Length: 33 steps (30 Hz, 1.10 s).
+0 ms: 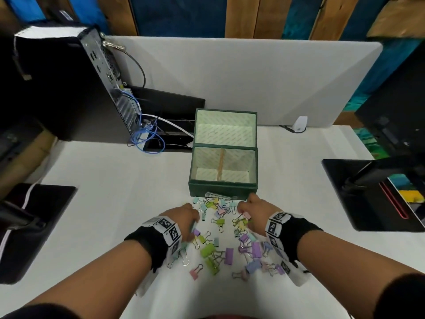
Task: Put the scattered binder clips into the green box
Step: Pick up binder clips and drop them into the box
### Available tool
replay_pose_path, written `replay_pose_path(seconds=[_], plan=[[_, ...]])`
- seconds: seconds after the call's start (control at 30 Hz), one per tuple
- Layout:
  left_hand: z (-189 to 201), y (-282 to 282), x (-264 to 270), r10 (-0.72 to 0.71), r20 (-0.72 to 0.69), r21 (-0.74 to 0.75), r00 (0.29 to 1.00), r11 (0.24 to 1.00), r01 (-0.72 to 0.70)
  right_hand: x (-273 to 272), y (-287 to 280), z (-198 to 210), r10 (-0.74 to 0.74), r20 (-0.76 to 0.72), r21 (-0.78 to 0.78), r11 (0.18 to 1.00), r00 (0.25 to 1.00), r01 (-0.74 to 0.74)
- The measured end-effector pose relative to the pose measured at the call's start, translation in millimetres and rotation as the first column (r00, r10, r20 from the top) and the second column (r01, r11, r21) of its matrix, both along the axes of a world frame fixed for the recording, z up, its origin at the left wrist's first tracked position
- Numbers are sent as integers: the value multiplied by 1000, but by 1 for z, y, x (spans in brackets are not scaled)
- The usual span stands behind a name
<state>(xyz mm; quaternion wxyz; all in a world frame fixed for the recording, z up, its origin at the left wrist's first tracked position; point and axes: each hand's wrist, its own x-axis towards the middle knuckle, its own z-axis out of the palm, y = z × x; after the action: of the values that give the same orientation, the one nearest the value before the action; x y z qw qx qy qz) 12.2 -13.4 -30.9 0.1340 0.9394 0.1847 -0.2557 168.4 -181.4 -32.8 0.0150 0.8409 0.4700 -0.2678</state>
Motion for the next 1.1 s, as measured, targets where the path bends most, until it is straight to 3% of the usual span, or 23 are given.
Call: replay_pose_path(seconds=[0.17, 0.3, 0.53, 0.67, 0.77, 0.9, 0.93, 1.03, 1.1], plan=[[2, 7, -3, 163, 131, -187, 978, 973, -137, 1, -3, -7, 29, 14, 23, 999, 999, -29], [6, 13, -4, 461, 189, -530, 867, 791, -305, 5, -2, -8, 5, -15, 47, 999, 1000, -5], [24, 28, 2, 755, 152, -800, 638, 473, -368, 14, 0, -3, -118, -83, 85, 988, 990, 125], [33, 36, 8, 821, 135, -841, 555, 391, -373, 22, -2, 4, -111, -89, 29, 993, 990, 114], [39, 40, 10, 846, 122, -861, 520, 350, -368, 23, -3, 14, -189, -201, 108, 971, 961, 213], [50, 43, 13, 870, 54, -905, 490, 250, -345, 35, 2, 41, -309, -496, 164, 885, 812, 437], [52, 44, 14, 872, 32, -914, 489, 224, -339, 39, 4, 47, -316, -605, 163, 850, 731, 501], [58, 47, 20, 880, -3, -935, 475, 166, -314, 50, 11, 64, -266, -890, 103, 675, 371, 731], [61, 48, 24, 876, 5, -939, 483, 171, -299, 54, 18, 75, -228, -935, 81, 609, 272, 789]])
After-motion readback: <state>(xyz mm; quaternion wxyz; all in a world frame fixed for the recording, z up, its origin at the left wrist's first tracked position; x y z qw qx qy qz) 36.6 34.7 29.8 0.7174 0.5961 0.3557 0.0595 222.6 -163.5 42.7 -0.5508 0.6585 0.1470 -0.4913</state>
